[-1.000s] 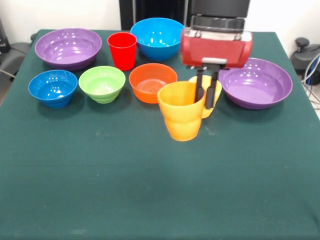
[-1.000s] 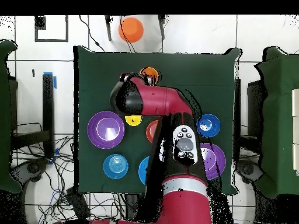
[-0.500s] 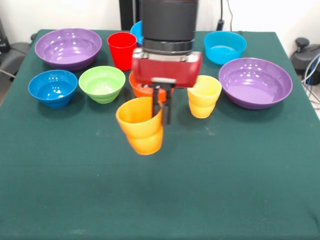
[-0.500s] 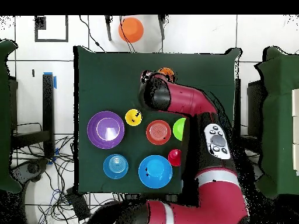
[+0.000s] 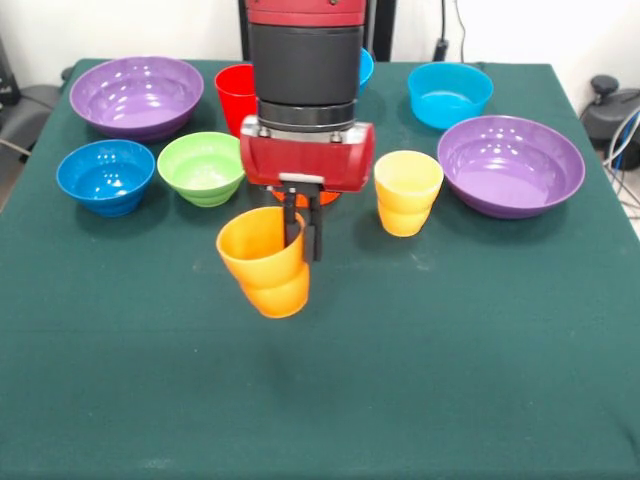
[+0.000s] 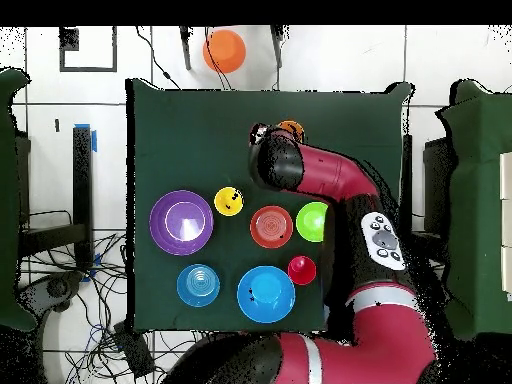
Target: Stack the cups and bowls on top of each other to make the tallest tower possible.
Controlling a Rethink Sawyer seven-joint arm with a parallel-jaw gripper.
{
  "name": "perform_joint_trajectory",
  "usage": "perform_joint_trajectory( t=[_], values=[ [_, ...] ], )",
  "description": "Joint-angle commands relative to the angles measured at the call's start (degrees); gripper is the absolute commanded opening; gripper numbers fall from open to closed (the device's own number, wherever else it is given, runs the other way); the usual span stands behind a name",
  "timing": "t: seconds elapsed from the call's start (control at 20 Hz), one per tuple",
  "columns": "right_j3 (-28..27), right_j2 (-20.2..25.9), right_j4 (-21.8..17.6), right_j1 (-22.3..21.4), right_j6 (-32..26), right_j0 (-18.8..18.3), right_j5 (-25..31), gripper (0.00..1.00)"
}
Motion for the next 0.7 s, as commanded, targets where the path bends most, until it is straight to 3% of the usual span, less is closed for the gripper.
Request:
perform_joint_trajectory(
  t=[0.05, 0.4, 0.7],
  values=[
    [-3.14, 0.28, -4.41, 1.14, 2.98, 6.01, -0.97, 0.00],
    [-5.81, -4.92, -4.93, 2.17, 2.80, 10.39, 0.03, 0.00],
    [-3.96, -3.05, -2.53, 2.22, 4.79, 9.64, -2.90, 0.00]
  ],
)
